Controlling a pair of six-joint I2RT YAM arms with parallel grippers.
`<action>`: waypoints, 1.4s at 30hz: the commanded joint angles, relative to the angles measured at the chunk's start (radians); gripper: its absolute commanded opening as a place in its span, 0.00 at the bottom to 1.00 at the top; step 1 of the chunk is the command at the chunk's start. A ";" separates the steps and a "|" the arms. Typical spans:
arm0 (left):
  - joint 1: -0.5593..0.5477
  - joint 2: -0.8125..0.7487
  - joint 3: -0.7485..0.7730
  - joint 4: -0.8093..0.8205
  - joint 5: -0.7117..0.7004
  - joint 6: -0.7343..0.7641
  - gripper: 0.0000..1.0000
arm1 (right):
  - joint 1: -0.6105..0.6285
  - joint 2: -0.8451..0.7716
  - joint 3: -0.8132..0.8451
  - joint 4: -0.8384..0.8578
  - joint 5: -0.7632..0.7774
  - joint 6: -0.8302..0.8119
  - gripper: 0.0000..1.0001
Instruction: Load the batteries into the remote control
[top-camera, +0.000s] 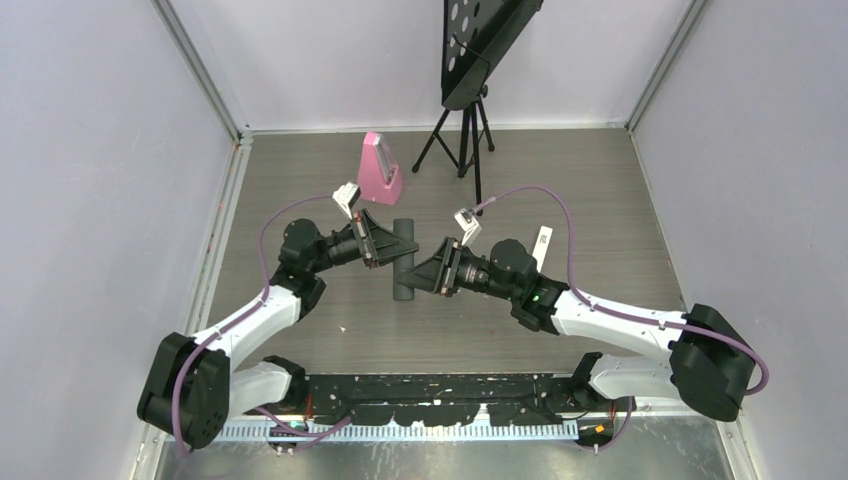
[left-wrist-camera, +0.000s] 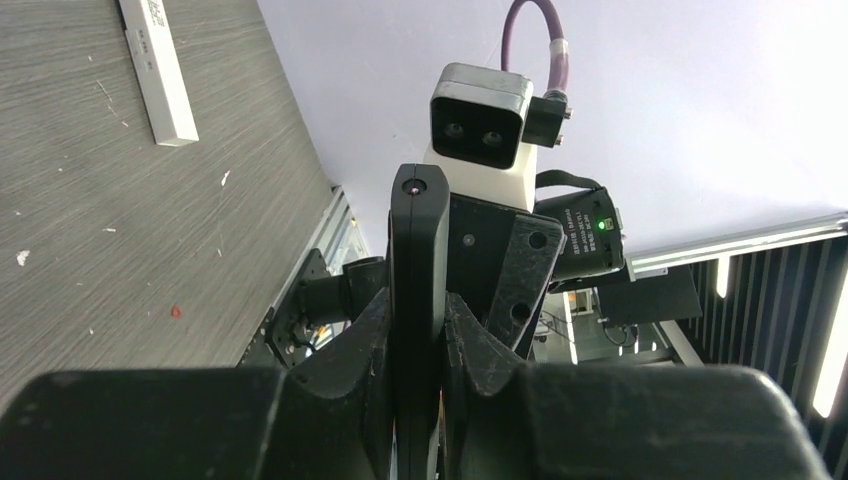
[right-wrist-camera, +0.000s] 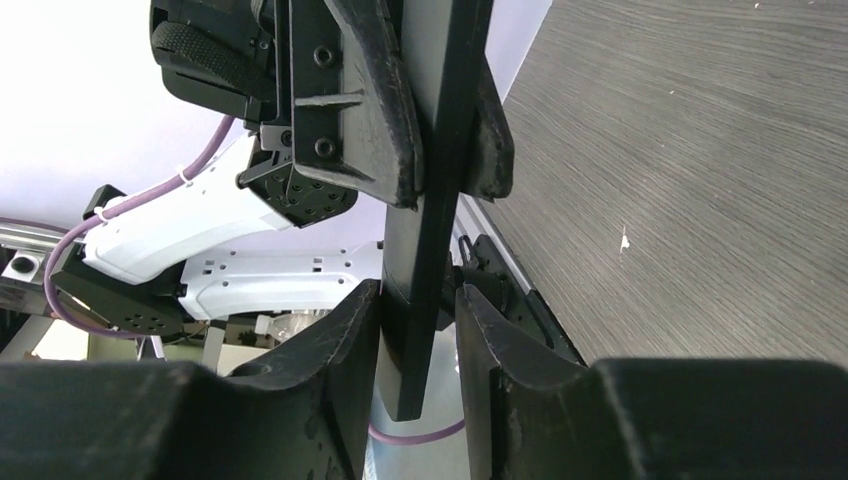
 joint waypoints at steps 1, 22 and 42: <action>-0.001 -0.012 0.038 0.084 0.086 0.005 0.00 | -0.006 0.023 0.027 0.055 0.071 -0.013 0.36; 0.033 -0.142 0.163 -0.766 -0.262 0.527 1.00 | -0.006 -0.199 0.118 -0.768 0.546 -0.249 0.00; 0.034 -0.248 0.274 -1.173 -0.479 0.781 1.00 | -0.007 0.417 0.508 -1.430 1.132 -0.315 0.00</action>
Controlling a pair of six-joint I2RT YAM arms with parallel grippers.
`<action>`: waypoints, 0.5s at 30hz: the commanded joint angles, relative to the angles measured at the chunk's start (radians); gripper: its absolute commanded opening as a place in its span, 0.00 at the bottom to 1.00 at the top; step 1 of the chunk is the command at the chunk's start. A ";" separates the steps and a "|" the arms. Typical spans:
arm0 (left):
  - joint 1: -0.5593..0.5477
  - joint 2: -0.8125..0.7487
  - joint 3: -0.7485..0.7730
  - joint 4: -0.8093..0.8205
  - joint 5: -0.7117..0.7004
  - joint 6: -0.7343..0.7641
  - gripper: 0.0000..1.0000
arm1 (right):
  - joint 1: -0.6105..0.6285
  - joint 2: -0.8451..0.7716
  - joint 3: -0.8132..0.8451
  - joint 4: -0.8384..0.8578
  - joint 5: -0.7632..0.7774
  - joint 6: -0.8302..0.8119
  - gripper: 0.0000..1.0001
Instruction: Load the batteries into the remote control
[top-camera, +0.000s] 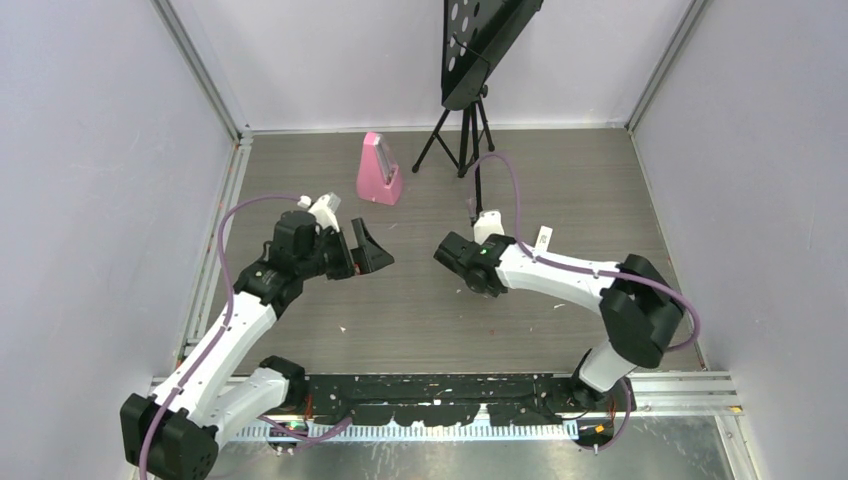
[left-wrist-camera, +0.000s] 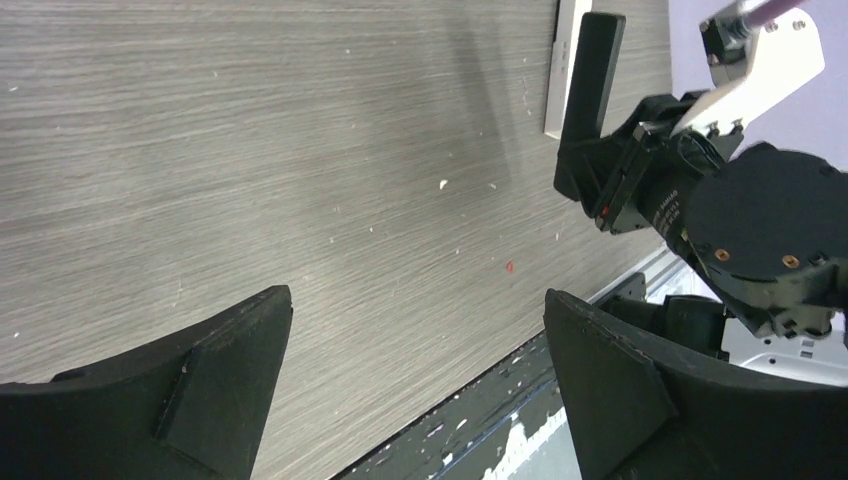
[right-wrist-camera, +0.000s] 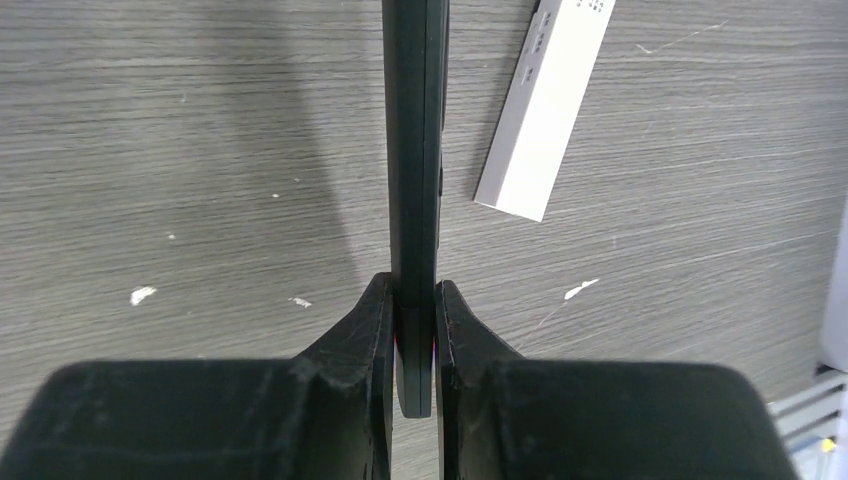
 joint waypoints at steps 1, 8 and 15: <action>0.003 -0.038 0.032 -0.053 -0.026 0.058 1.00 | 0.001 0.057 0.061 -0.028 0.093 -0.029 0.00; 0.003 -0.030 0.047 -0.085 -0.055 0.068 1.00 | -0.001 0.217 0.093 0.003 0.048 -0.067 0.00; 0.003 -0.014 0.065 -0.103 -0.049 0.075 1.00 | 0.000 0.249 0.092 0.064 -0.081 -0.109 0.08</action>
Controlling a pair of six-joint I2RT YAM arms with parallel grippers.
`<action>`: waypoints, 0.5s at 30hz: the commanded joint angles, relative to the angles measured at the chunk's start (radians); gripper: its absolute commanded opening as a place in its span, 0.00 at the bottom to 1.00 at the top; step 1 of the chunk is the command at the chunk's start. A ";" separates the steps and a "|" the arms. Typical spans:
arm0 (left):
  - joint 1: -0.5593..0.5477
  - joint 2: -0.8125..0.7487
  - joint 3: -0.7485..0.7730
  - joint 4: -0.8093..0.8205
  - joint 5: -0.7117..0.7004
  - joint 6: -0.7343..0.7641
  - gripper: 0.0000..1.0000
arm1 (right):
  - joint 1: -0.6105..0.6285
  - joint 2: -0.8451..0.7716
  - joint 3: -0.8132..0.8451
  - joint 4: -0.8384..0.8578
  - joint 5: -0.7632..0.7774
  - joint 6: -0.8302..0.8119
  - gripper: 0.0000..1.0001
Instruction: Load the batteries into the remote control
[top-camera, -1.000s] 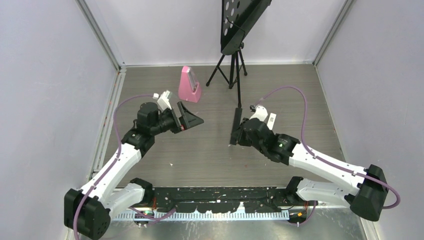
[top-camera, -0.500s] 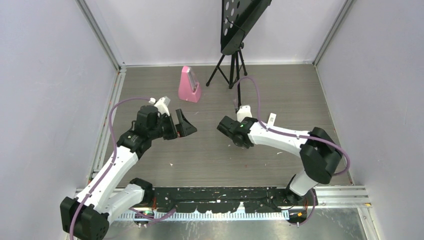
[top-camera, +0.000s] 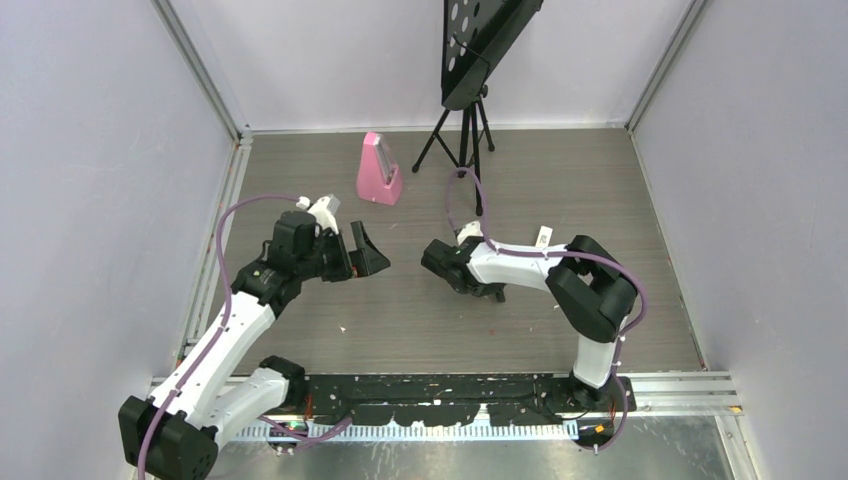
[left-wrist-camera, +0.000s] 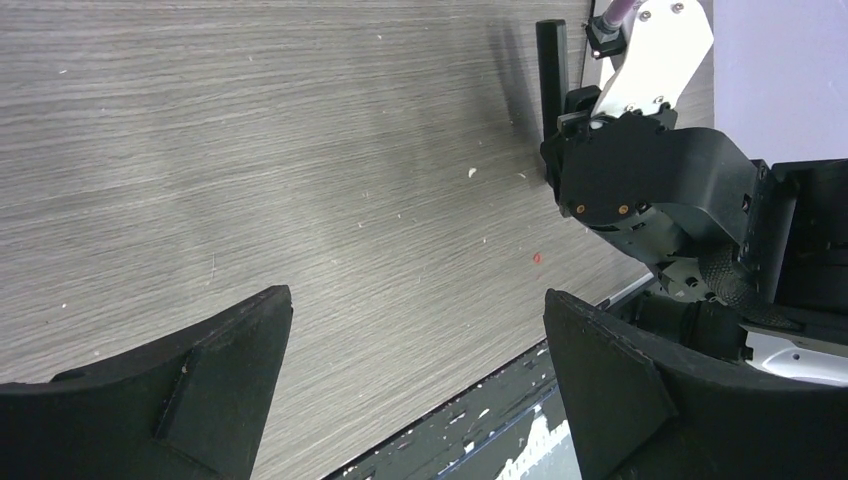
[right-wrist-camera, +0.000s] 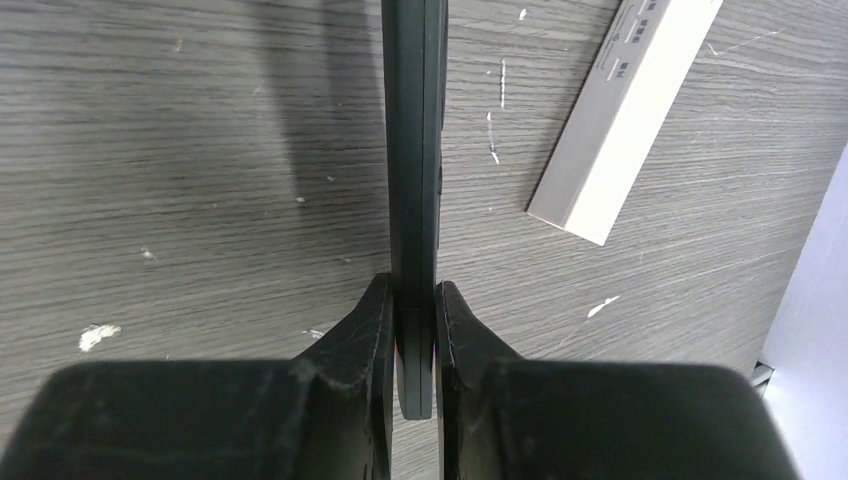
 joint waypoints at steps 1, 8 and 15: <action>0.003 -0.005 0.043 -0.009 -0.008 0.022 1.00 | -0.001 -0.004 0.038 0.055 -0.084 -0.030 0.13; 0.003 -0.013 0.060 -0.035 -0.022 0.036 1.00 | -0.001 -0.045 0.022 0.092 -0.178 -0.031 0.36; 0.003 -0.033 0.116 -0.118 -0.038 0.066 1.00 | -0.001 -0.207 -0.012 0.129 -0.270 -0.038 0.52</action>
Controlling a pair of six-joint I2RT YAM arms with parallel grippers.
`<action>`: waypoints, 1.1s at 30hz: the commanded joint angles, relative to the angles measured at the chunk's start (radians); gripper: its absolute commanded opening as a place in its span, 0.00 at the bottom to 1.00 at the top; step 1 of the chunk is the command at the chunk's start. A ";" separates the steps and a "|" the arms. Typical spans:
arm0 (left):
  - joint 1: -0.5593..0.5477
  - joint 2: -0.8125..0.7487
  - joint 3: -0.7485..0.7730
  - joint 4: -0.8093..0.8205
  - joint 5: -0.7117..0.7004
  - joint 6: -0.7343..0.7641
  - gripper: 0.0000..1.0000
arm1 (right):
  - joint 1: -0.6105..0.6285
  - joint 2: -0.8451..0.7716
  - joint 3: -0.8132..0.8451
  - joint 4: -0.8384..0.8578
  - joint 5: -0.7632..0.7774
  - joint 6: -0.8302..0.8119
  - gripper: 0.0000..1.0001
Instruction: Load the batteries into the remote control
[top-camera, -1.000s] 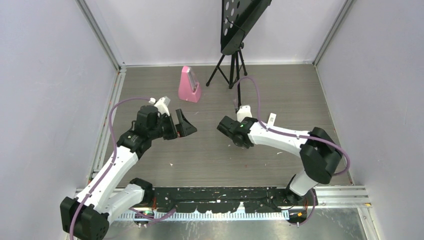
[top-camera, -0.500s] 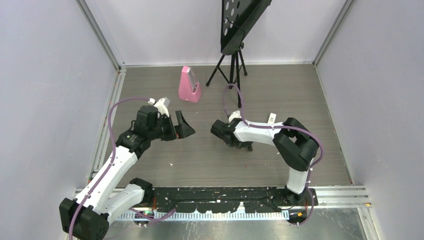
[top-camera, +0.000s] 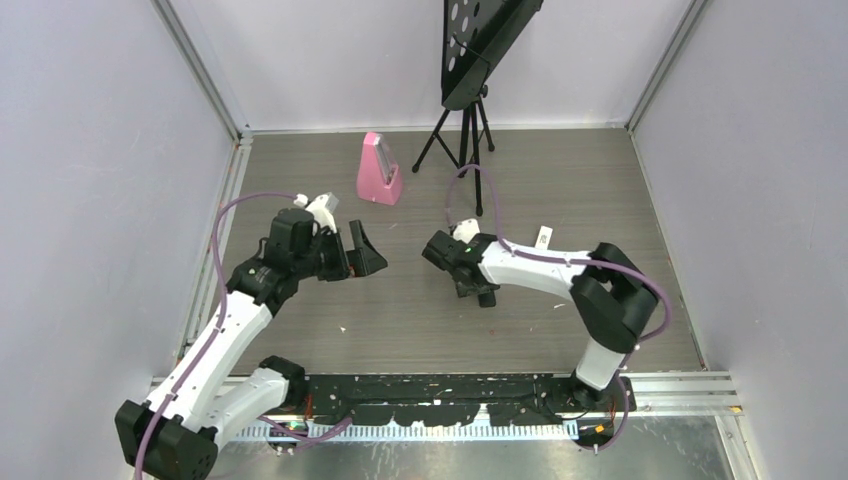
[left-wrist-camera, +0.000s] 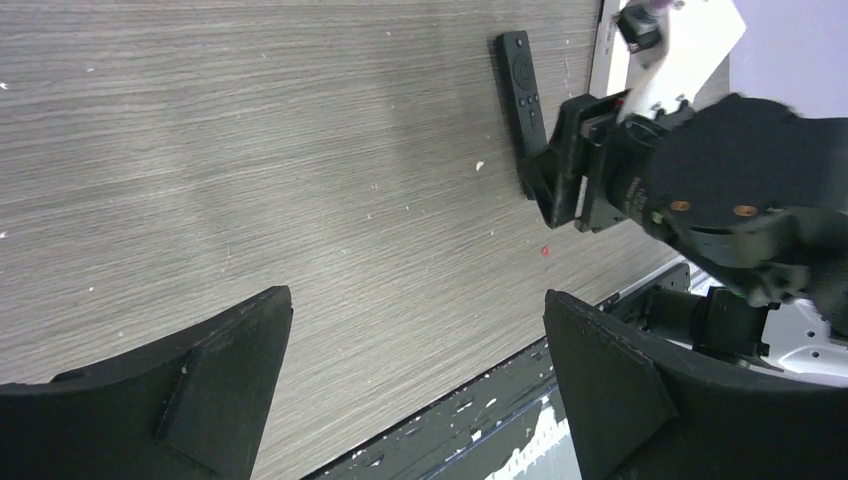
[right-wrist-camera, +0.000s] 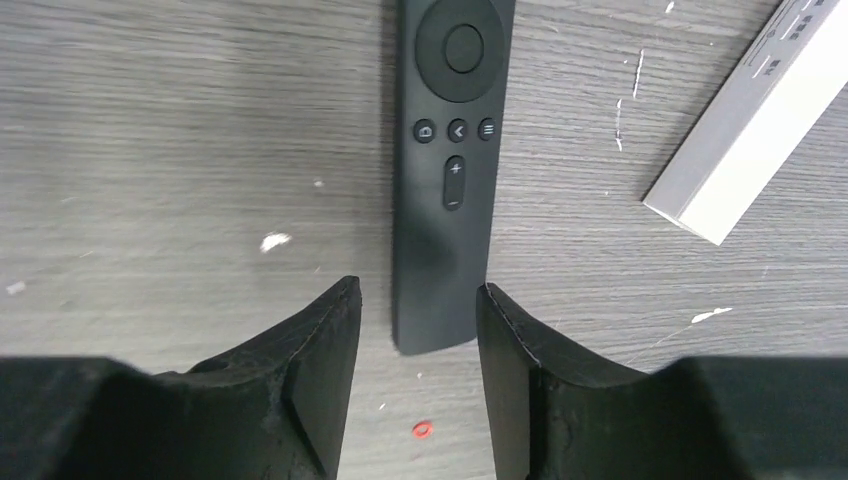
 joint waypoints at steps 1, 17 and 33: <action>0.003 -0.034 0.085 -0.076 -0.038 0.042 1.00 | 0.000 -0.159 -0.012 0.042 -0.062 0.002 0.53; 0.003 -0.338 0.173 -0.298 -0.420 0.075 1.00 | -0.003 -1.139 0.025 -0.359 0.490 0.209 0.86; 0.003 -0.536 0.284 -0.365 -0.557 0.118 1.00 | -0.004 -1.374 0.315 -0.636 0.767 0.173 0.89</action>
